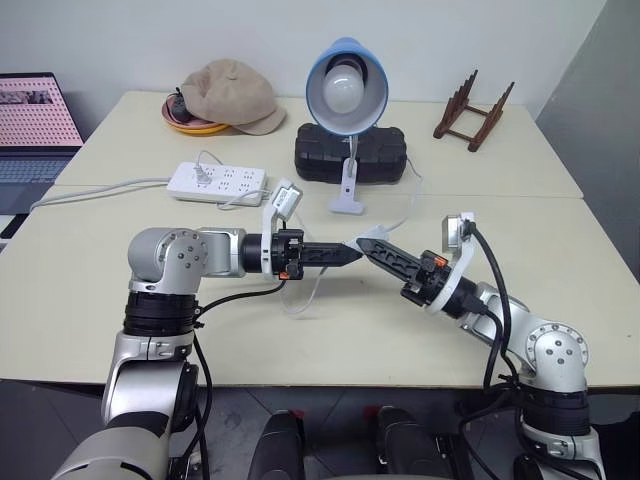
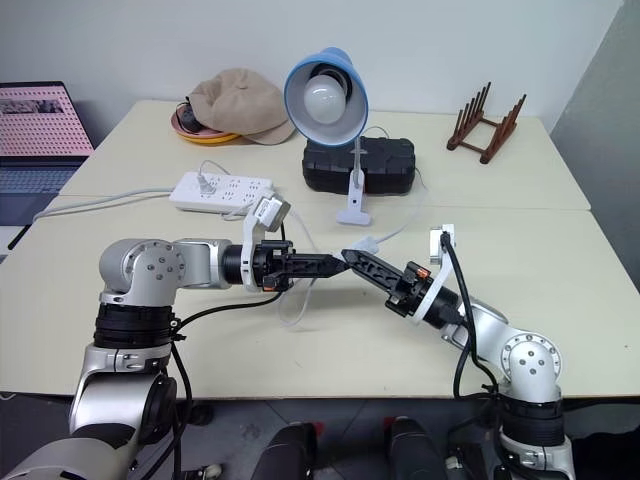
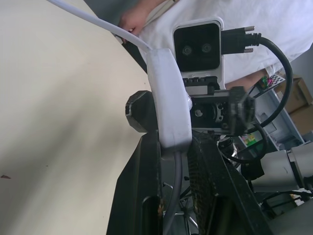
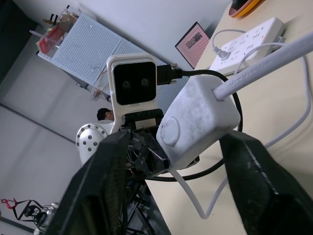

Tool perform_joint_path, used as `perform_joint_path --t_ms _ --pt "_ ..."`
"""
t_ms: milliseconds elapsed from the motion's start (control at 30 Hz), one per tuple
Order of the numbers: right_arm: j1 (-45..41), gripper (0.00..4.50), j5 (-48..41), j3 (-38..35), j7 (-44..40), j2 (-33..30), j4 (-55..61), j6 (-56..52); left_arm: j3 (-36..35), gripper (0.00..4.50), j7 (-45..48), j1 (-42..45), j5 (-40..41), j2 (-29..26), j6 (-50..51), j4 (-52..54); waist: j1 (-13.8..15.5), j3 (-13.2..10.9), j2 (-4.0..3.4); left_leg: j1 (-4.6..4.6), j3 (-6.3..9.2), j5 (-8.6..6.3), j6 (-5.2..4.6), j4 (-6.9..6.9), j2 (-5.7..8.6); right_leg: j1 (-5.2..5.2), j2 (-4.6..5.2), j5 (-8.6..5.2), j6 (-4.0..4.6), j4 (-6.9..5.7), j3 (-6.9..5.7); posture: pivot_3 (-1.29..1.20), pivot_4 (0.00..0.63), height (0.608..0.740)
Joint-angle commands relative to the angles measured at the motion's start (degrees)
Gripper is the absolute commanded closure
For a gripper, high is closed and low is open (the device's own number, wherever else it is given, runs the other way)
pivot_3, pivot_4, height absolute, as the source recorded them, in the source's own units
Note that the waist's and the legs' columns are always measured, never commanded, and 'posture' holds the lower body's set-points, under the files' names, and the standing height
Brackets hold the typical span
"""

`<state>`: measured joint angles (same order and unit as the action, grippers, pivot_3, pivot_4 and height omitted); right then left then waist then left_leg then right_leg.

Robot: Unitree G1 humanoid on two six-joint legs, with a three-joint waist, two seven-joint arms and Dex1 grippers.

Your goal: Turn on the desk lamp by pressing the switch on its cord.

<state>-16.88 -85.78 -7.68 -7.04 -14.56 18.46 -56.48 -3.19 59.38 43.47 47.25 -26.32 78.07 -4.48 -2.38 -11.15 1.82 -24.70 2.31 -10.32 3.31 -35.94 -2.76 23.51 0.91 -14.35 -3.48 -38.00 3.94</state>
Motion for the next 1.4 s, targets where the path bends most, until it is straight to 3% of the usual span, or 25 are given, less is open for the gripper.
perform_joint_path --t_ms 33,267,533,600,833,933,1100,1233,1300,1400 --pt "-0.53 2.56 -1.52 -0.30 -0.54 -0.34 0.91 1.34 0.03 4.11 0.68 0.25 1.64 -0.70 -1.00 1.53 0.00 0.00 0.00 0.00 0.00 0.00 0.00 0.00 0.00 0.00 0.00 0.00 0.01 0.00 0.00 0.00 0.150 0.740" --pt "-0.14 3.86 -2.00 -0.31 -0.24 -0.63 0.90 1.87 0.69 4.11 0.81 0.09 2.28 -1.21 -1.59 1.44 0.00 0.00 0.00 -0.01 0.00 0.00 0.00 0.01 0.00 0.01 0.00 -0.01 0.02 0.02 0.00 0.00 0.150 0.740" --pt "-0.10 4.01 -0.86 0.08 -0.79 -1.52 1.42 1.90 1.49 4.11 1.12 -0.13 2.61 -1.92 -2.38 1.36 0.00 0.00 0.00 -0.02 -0.01 0.00 0.00 0.01 0.00 0.02 0.00 -0.05 0.08 0.03 0.01 0.00 0.150 0.740" --pt "-0.29 3.31 -0.41 0.32 -1.79 -2.40 2.04 1.48 2.00 4.11 1.42 0.01 2.06 -2.18 -3.15 1.17 0.00 0.00 0.00 -0.02 -0.01 0.00 0.00 0.01 0.00 0.02 0.00 -0.05 0.09 0.03 0.01 0.00 0.150 0.740" --pt "4.38 1.82 2.56 -2.24 -4.41 -13.42 9.58 0.10 7.46 4.11 5.01 0.28 -3.37 -5.63 -11.10 0.10 0.37 -0.01 -0.01 -0.06 -0.02 0.00 0.00 0.04 0.02 0.04 0.02 -0.08 0.13 0.10 0.01 0.00 0.150 0.740" --pt "9.26 1.19 14.46 -2.93 -10.76 -24.66 16.46 2.04 14.38 4.11 7.61 1.07 -13.24 -7.43 -24.10 -2.78 0.55 -0.03 -0.05 -0.08 -0.05 -0.01 0.00 0.09 0.02 0.06 0.03 -0.09 0.14 0.19 0.02 0.00 0.150 0.740" --pt "13.97 0.18 30.23 -1.57 -17.01 -32.95 19.77 10.02 24.79 4.11 11.80 2.64 -29.33 -7.37 -47.98 -10.42 0.80 -0.02 -0.03 -0.09 -0.17 -0.01 0.01 0.09 0.08 0.04 0.15 -0.09 0.15 0.37 0.08 0.00 0.150 0.740" --pt "15.72 0.04 36.44 -0.66 -19.21 -32.94 19.66 13.74 28.99 4.11 12.69 4.41 -38.19 -5.27 -63.31 -18.17 0.75 -0.02 -0.02 -0.12 -0.24 -0.01 0.01 0.09 0.08 0.09 0.16 -0.09 0.15 0.37 0.12 0.00 0.150 0.740" --pt "16.87 0.00 38.84 -0.33 -19.71 -32.22 19.39 15.27 29.27 3.41 13.85 5.24 -39.97 -4.10 -68.51 -21.43 0.69 -0.03 -0.02 -0.14 -0.27 -0.01 0.01 0.11 0.08 0.10 0.16 -0.09 0.14 0.38 0.14 0.00 0.150 0.740" --pt "17.94 0.00 41.67 0.19 -20.88 -31.98 19.34 16.66 28.44 2.87 15.98 5.91 -40.65 -3.25 -71.40 -24.08 0.72 -0.03 -0.01 -0.20 -0.27 -0.02 0.00 0.12 0.08 0.15 0.16 -0.09 0.14 0.37 0.14 0.00 0.150 0.740"
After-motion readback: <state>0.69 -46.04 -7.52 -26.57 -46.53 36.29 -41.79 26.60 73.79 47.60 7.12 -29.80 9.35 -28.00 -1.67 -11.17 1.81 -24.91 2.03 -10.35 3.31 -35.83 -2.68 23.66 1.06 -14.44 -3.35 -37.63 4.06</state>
